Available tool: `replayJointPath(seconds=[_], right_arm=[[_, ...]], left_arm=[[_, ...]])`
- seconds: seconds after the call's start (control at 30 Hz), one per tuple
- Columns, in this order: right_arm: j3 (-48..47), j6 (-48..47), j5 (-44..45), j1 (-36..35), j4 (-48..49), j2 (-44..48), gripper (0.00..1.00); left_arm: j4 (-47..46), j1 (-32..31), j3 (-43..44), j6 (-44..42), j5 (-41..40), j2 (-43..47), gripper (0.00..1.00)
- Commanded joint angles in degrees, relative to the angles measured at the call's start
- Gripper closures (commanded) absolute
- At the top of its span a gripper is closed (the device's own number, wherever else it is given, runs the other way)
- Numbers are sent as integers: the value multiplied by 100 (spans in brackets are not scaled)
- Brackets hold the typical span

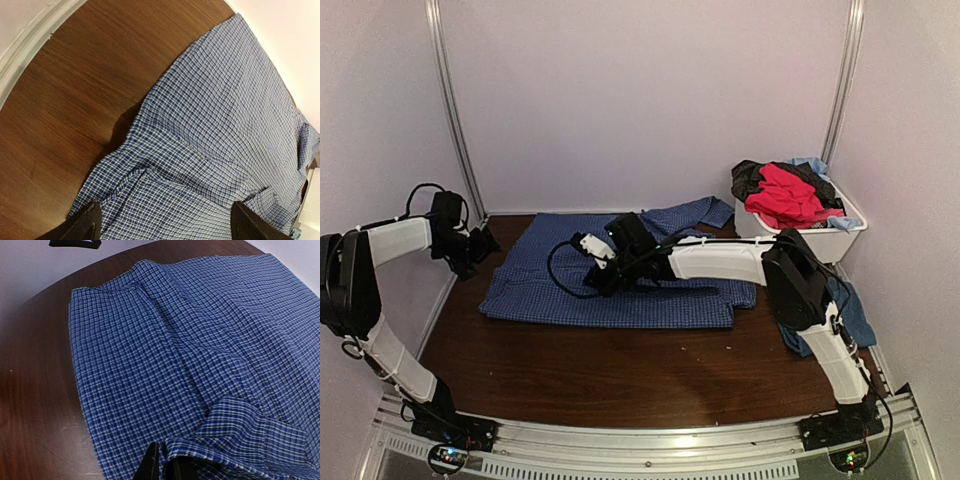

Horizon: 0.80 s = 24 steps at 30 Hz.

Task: Fold and stack the mixed laundry pile
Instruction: Fold the flattened shirt at the center of the board.

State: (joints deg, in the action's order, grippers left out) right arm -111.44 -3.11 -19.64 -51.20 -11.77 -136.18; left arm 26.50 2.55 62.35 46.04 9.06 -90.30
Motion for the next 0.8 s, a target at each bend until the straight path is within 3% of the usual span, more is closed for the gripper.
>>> replayJointPath(seconds=[0.0,0.03,0.13,0.27,0.43,0.63,0.77], right_arm=[[-468,186,-364,-312,63,-107,80],[-462,193,-608,-326,36,-106,71],[-216,134,-1042,-333,-123,156,61],[768,-20,-1408,-272,-26,1075,38],[2062,169,-2062,227,330,2203,24],[3208,750,-2826,966,857,2770,26],[3102,1612,-2287,1238,939,2629,35]], left_arm=[[-626,52,-223,-445,736,118,10],[-780,48,-294,-504,904,129,11],[-1299,52,-543,-689,1381,222,14],[-1496,-56,-557,-1039,1592,265,17],[-957,-640,45,-1713,1354,-26,20],[-459,-1527,1050,-2227,966,-700,22],[-296,-1756,1351,-2095,804,-1034,23]])
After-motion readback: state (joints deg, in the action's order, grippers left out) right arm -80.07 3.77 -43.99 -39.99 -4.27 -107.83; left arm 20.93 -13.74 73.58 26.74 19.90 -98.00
